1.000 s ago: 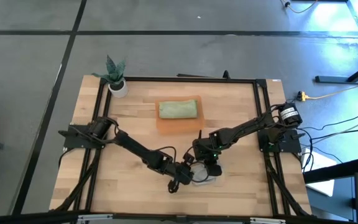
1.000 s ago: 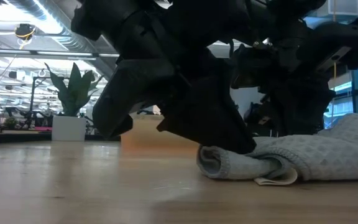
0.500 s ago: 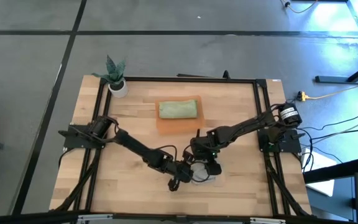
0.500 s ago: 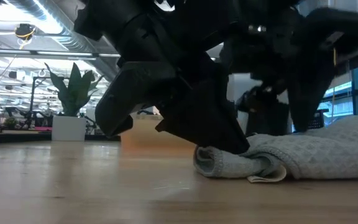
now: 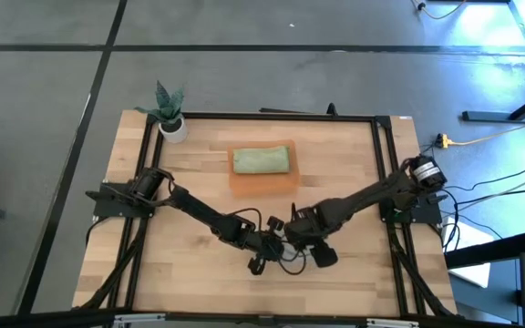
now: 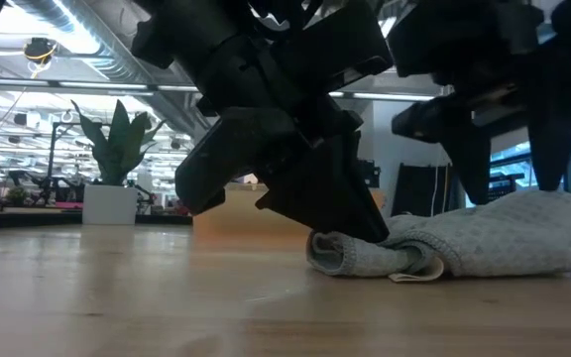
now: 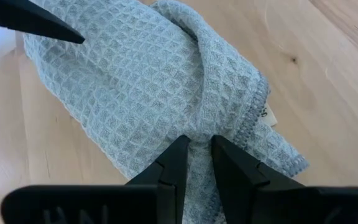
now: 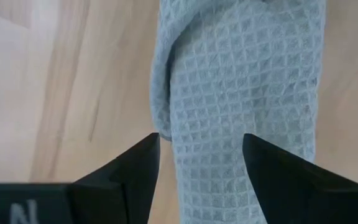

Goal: Roll microfiber towels into tight, uniform cylinder then place into a basket
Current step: Put the gray microfiber towel into the orange bin

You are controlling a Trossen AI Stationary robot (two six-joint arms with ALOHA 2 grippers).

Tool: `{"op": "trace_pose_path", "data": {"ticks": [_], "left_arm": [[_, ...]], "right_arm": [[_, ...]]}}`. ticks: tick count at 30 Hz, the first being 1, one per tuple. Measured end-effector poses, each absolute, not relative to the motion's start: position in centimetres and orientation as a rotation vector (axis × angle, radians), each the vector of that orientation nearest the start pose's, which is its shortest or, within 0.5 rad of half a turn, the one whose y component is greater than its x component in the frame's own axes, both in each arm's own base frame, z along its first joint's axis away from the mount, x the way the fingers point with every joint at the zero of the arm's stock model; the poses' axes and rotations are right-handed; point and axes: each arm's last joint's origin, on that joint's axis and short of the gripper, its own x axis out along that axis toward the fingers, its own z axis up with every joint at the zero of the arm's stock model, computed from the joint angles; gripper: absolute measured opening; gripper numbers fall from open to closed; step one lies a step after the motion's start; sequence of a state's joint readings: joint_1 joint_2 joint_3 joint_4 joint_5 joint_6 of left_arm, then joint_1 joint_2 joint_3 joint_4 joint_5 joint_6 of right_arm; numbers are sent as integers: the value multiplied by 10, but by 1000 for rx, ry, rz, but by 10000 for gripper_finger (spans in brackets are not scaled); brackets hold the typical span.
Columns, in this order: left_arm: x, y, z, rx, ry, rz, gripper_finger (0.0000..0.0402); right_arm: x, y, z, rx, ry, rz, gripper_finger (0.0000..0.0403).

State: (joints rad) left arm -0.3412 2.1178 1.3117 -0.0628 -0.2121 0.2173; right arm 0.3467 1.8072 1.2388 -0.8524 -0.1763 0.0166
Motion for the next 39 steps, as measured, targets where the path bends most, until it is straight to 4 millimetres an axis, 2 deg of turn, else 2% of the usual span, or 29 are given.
{"op": "trace_pose_path", "data": {"ticks": [9, 23, 34, 39], "left_arm": [[410, -139, 120, 441, 816, -207, 69], [415, -140, 122, 401, 744, -186, 69], [415, -140, 122, 398, 743, -189, 69], [415, -140, 123, 398, 739, -189, 69]], "right_arm": [[309, 130, 183, -165, 1426, 413, 227], [308, 131, 183, -162, 1431, 422, 227], [288, 124, 184, -145, 1654, 354, 227], [279, 124, 203, -136, 1612, 343, 227]]}}
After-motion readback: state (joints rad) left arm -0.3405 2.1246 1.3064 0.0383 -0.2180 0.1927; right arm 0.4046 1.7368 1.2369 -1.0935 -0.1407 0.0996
